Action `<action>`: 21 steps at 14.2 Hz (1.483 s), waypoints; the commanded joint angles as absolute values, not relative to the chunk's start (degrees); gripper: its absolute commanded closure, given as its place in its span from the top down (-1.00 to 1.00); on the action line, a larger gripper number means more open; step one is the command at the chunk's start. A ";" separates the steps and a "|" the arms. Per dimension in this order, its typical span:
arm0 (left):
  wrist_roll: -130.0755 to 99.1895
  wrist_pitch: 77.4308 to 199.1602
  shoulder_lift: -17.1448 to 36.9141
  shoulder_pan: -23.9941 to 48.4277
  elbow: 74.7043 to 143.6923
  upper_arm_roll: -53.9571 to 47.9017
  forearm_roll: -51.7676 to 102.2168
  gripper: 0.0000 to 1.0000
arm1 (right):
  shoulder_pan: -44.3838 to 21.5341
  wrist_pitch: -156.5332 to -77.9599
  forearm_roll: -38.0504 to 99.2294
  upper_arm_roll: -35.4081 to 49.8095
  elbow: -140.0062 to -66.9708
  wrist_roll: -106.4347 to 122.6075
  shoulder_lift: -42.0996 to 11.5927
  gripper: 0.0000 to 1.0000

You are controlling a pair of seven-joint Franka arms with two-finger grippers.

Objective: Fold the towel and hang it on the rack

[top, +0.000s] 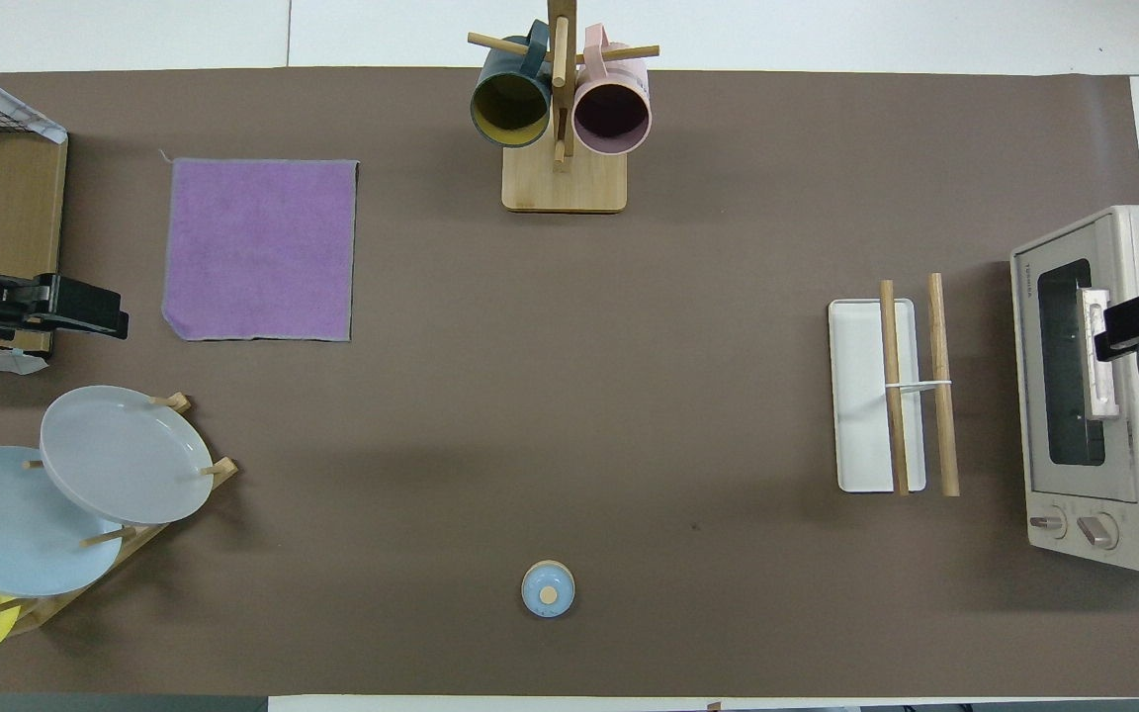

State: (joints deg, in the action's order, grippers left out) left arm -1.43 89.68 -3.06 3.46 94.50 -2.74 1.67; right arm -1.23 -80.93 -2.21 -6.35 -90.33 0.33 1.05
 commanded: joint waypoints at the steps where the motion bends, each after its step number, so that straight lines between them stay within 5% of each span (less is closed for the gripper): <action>1: -0.53 89.21 -3.78 3.34 94.57 -2.46 2.20 1.00 | -0.70 -81.39 -1.49 -6.06 -91.23 1.41 1.93 1.00; 9: -1.23 89.04 -3.78 3.43 94.57 -2.55 2.28 1.00 | -0.70 -81.39 -1.49 -6.06 -91.23 1.49 1.93 1.00; 15: -1.05 99.38 -5.36 2.21 103.78 -2.37 1.85 1.00 | -0.62 -81.39 -1.49 -6.06 -91.23 1.49 1.93 1.00; 18: -0.97 113.77 -2.57 -0.60 113.44 -2.55 1.93 1.00 | -0.62 -81.39 -1.49 -6.06 -91.23 1.49 1.93 1.00; 21: -0.88 121.97 5.77 -2.89 114.08 -2.55 2.37 1.00 | -0.79 -81.39 -1.49 -6.06 -91.23 1.49 1.93 1.00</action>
State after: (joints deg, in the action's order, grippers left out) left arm -1.42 117.34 1.31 -1.13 113.92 -2.40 1.68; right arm -1.24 -80.93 -2.21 -6.34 -90.33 0.33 1.05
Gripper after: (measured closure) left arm 0.000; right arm 0.000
